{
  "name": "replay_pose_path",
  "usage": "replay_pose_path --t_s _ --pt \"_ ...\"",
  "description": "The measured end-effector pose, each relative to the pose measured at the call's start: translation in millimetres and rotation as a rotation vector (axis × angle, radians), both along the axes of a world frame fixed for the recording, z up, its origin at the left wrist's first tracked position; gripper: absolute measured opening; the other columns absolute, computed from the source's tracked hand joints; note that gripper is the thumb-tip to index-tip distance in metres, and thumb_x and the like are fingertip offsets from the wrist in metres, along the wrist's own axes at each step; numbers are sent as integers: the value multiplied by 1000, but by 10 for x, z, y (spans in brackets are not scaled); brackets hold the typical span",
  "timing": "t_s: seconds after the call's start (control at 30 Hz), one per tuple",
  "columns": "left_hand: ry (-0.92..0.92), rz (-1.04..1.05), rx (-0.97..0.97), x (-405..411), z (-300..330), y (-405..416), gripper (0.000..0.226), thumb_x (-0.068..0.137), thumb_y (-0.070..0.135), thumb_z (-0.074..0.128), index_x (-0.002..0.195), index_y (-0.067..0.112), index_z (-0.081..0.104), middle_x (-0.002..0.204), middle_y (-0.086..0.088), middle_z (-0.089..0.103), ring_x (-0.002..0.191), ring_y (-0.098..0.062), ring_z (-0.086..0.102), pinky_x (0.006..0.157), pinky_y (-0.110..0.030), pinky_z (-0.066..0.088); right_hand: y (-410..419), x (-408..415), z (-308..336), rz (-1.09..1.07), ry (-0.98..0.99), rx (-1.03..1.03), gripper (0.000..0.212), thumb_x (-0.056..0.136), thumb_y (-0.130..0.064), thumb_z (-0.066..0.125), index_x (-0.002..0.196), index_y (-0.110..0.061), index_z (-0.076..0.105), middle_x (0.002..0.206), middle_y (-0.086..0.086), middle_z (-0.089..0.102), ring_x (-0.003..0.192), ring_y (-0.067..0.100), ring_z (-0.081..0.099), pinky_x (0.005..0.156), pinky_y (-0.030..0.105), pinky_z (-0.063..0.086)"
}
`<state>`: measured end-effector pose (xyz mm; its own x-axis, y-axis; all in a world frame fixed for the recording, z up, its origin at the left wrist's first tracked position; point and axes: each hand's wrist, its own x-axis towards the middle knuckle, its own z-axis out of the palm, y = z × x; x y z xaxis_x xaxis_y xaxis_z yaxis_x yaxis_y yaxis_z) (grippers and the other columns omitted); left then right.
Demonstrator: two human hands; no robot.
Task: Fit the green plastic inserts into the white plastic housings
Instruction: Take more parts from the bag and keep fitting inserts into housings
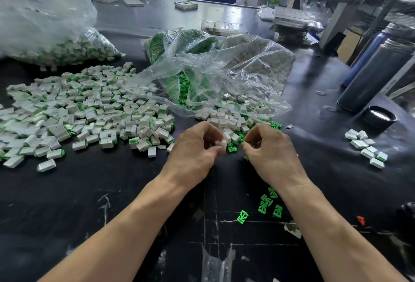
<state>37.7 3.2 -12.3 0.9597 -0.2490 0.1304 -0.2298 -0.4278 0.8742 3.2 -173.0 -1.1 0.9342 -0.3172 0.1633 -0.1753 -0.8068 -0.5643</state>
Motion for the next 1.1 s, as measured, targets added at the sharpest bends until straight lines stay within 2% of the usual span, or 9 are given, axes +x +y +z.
replay_pose_path --t_s 0.07,0.2,0.3,0.37,0.53,0.8,0.9,1.0,1.1 --pt "72 -17 -159 -4 19 5 20 86 11 81 92 28 71 82 7 73 78 -7 70 74 -27 60 -4 -12 -12 2 -79 101 10 91 -25 76 89 -27 66 81 -13 66 81 12 65 77 33 54" --pt "136 -51 -353 8 57 22 18 85 5 80 88 22 75 80 2 75 72 -4 66 71 -18 54 37 -25 -13 57 -203 444 13 92 -18 78 90 -28 70 80 -10 72 72 1 65 70 24 54" --pt "159 -60 -441 23 69 23 23 83 -1 79 84 21 74 81 0 76 75 -8 67 72 -22 55 89 -42 8 121 -244 627 14 92 -15 78 95 -28 74 86 -7 75 79 7 69 73 33 58" --pt "174 -64 -480 33 67 23 22 83 -2 78 83 20 74 85 -7 78 76 -11 68 72 -23 56 107 -51 14 160 -265 650 16 92 -13 78 96 -28 76 89 -7 77 82 9 70 75 33 58" --pt "196 -89 -487 34 58 18 16 86 1 77 88 17 74 82 -8 76 76 -15 66 73 -30 55 131 -69 26 257 -282 667 19 91 -11 78 96 -29 76 91 -10 77 82 1 70 68 12 50" --pt "199 -103 -492 39 61 31 9 87 9 78 93 14 74 77 -1 74 74 -11 66 70 -27 55 146 -80 43 294 -288 663 17 90 -8 78 96 -24 78 90 -6 76 77 0 66 66 14 49" --pt "192 -104 -485 33 54 29 11 87 7 78 93 13 73 77 -1 74 73 -10 66 69 -27 56 140 -79 38 306 -270 606 17 91 -11 78 92 -29 79 91 -2 74 75 3 63 70 21 48" --pt "196 -89 -506 23 59 11 11 86 5 79 93 11 74 79 -1 74 73 -10 66 70 -28 57 112 -71 30 296 -265 563 18 91 -12 78 93 -31 80 95 -3 75 83 8 67 73 29 52" --pt "196 -73 -526 13 73 6 9 86 4 79 93 9 75 81 -2 76 73 -10 67 72 -28 58 112 -63 22 280 -260 607 17 91 -13 78 99 -29 78 92 -6 76 76 3 66 68 20 51"
